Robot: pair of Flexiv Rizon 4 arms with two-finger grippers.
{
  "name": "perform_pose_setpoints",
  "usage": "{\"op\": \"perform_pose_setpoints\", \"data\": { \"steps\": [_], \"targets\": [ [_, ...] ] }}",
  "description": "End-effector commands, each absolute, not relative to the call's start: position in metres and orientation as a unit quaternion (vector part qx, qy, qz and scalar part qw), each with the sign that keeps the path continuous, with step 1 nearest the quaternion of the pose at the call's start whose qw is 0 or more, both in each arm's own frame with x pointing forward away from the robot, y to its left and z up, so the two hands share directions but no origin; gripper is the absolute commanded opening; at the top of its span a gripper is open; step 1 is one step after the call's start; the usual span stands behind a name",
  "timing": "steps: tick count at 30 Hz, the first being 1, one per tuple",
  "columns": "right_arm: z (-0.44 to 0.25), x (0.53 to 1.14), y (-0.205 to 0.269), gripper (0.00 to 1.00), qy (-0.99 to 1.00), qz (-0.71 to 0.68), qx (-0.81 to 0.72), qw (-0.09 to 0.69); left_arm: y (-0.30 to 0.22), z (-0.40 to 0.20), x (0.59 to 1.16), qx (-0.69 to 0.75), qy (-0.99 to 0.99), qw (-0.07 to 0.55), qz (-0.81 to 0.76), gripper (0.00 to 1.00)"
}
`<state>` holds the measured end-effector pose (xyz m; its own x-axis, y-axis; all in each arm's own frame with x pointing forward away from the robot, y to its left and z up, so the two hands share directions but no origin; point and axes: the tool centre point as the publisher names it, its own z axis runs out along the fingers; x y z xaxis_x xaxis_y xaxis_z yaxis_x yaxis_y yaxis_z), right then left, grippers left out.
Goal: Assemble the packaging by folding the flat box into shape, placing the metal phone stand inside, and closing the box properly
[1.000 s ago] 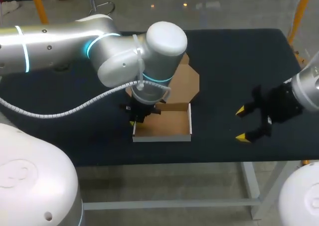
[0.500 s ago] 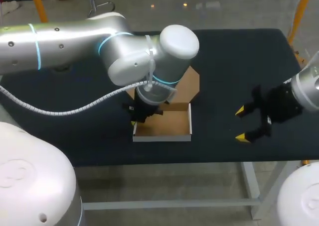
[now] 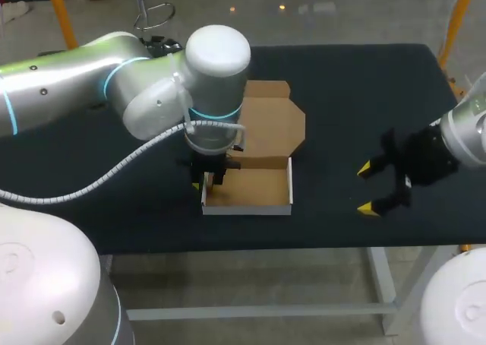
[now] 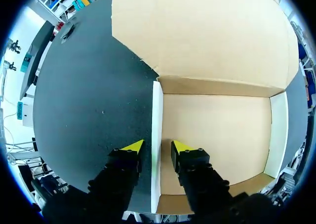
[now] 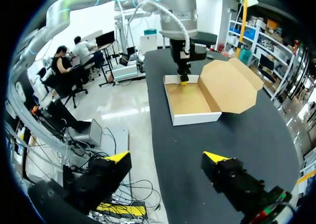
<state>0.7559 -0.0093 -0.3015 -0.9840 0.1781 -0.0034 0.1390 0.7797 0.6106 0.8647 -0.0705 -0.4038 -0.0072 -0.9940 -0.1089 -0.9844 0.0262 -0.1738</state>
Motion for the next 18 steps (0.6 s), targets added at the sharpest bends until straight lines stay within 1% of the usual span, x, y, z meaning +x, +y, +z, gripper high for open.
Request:
{"op": "perform_pose_setpoints", "data": {
  "steps": [1, 4, 5, 6, 18],
  "targets": [
    [-0.301, 0.756, -0.011, 1.00, 0.943, 0.322, 0.083, 0.029, -0.065, -0.399, 0.857, -0.691, 0.716, 0.063, -0.072, 0.56],
    [-0.301, 0.757, -0.011, 1.00, 0.943, 0.321, 0.083, 0.029, -0.067, -0.396, 0.854, -0.686, 0.720, 0.057, -0.087, 0.84],
    [-0.301, 0.757, -0.011, 1.00, 0.943, 0.321, 0.083, 0.029, -0.068, -0.393, 0.852, -0.684, 0.721, 0.056, -0.096, 0.98],
    [-0.301, 0.757, -0.011, 1.00, 0.943, 0.321, 0.082, 0.028, -0.069, -0.392, 0.851, -0.682, 0.723, 0.052, -0.102, 1.00],
    [-0.301, 0.762, -0.013, 1.00, 0.941, 0.324, 0.092, 0.024, -0.068, -0.347, 0.824, -0.609, 0.763, 0.001, -0.215, 1.00]
  ]
}}
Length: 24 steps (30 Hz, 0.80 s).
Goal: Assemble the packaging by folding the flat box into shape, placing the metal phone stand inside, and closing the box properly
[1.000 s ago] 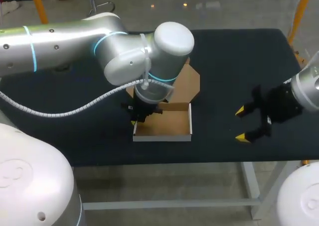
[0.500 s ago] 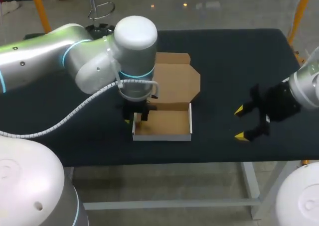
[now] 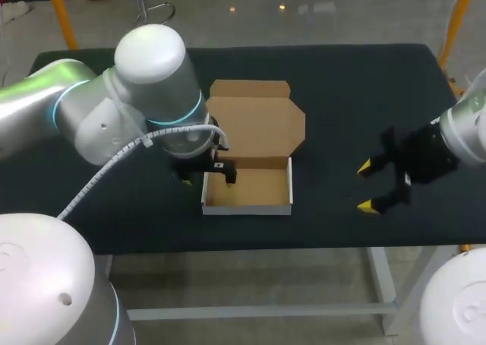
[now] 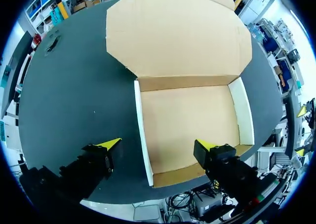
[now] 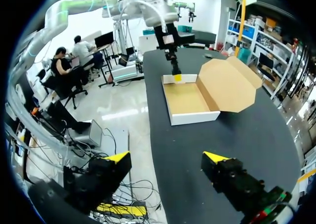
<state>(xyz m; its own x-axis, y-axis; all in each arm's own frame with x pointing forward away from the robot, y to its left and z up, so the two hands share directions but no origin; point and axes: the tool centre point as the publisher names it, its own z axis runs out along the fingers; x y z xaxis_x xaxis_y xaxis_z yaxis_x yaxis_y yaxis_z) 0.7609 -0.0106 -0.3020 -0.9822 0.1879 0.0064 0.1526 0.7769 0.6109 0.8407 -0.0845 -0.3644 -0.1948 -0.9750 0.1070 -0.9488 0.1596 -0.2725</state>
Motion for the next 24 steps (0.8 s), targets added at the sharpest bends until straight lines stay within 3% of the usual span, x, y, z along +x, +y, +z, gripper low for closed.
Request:
{"op": "perform_pose_setpoints", "data": {
  "steps": [1, 24],
  "targets": [
    [-0.301, 0.763, -0.013, 1.00, 0.941, 0.324, 0.093, 0.023, -0.068, -0.344, 0.822, -0.605, 0.765, -0.002, -0.220, 1.00],
    [-0.294, 0.764, -0.026, 1.00, 0.914, 0.340, 0.223, 0.013, -0.027, -0.283, 0.771, -0.509, 0.816, -0.044, -0.271, 1.00]
  ]
}}
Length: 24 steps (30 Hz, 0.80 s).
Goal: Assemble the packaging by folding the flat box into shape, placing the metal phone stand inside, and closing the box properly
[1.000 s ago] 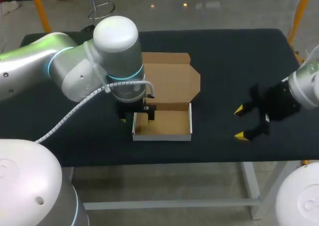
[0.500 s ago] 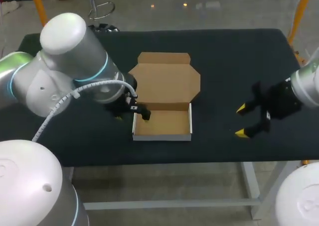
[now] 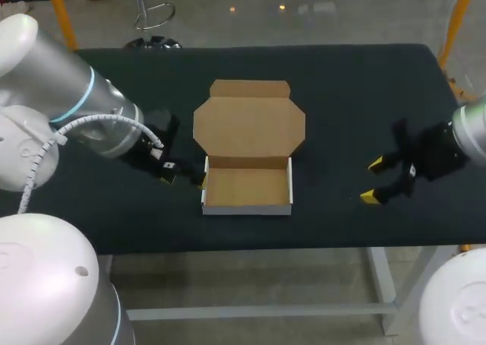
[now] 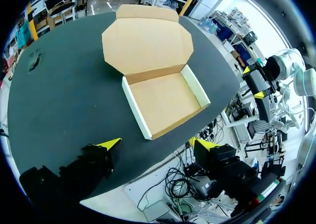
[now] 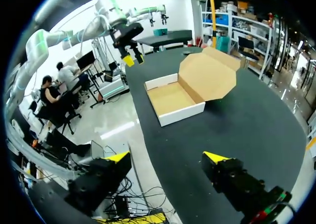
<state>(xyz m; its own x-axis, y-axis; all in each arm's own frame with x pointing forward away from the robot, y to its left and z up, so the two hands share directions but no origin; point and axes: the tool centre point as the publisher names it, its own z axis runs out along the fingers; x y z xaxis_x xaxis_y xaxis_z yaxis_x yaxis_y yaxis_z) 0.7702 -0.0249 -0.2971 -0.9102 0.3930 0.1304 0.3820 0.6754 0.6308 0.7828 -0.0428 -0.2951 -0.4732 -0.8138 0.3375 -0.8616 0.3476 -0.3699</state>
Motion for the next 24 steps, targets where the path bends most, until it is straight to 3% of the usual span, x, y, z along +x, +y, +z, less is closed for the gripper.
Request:
{"op": "perform_pose_setpoints", "data": {
  "steps": [1, 7, 24],
  "targets": [
    [-0.293, 0.763, -0.027, 1.00, 0.912, 0.340, 0.228, 0.013, -0.024, -0.281, 0.769, 0.510, -0.816, 0.045, 0.269, 1.00],
    [-0.288, 0.756, -0.032, 1.00, 0.905, 0.336, 0.261, 0.015, -0.008, -0.269, 0.762, 0.516, -0.816, 0.062, 0.252, 1.00],
    [-0.278, 0.734, -0.057, 1.00, 0.873, 0.313, 0.373, 0.005, 0.034, -0.232, 0.740, 0.561, -0.798, 0.036, 0.216, 1.00]
  ]
}}
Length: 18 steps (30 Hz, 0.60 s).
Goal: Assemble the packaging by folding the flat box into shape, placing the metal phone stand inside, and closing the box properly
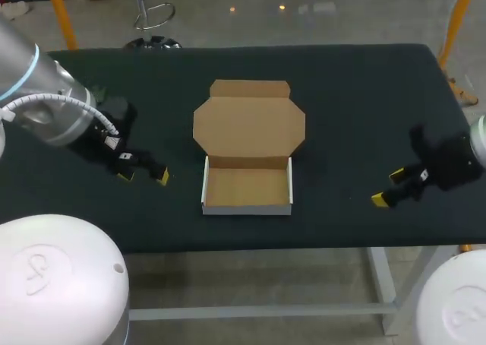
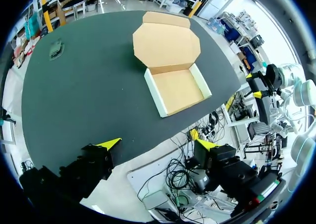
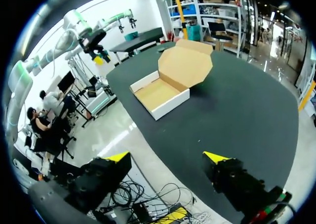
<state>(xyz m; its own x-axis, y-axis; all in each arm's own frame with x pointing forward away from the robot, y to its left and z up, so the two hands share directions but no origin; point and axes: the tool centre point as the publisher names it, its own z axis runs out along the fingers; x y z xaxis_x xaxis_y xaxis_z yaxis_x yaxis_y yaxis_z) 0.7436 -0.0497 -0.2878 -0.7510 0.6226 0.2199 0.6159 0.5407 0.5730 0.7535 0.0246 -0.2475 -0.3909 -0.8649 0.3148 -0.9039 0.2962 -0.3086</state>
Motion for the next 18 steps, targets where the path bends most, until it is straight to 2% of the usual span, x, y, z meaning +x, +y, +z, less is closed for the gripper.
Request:
{"op": "perform_pose_setpoints", "data": {
  "steps": [1, 18],
  "targets": [
    [-0.276, 0.733, -0.059, 1.00, 0.871, 0.311, 0.381, 0.004, 0.036, -0.230, 0.739, 0.567, -0.794, 0.036, 0.213, 1.00],
    [-0.236, 0.721, -0.089, 1.00, 0.810, 0.255, 0.527, 0.003, 0.057, -0.195, 0.728, 0.643, -0.747, 0.019, 0.167, 1.00]
  ]
}}
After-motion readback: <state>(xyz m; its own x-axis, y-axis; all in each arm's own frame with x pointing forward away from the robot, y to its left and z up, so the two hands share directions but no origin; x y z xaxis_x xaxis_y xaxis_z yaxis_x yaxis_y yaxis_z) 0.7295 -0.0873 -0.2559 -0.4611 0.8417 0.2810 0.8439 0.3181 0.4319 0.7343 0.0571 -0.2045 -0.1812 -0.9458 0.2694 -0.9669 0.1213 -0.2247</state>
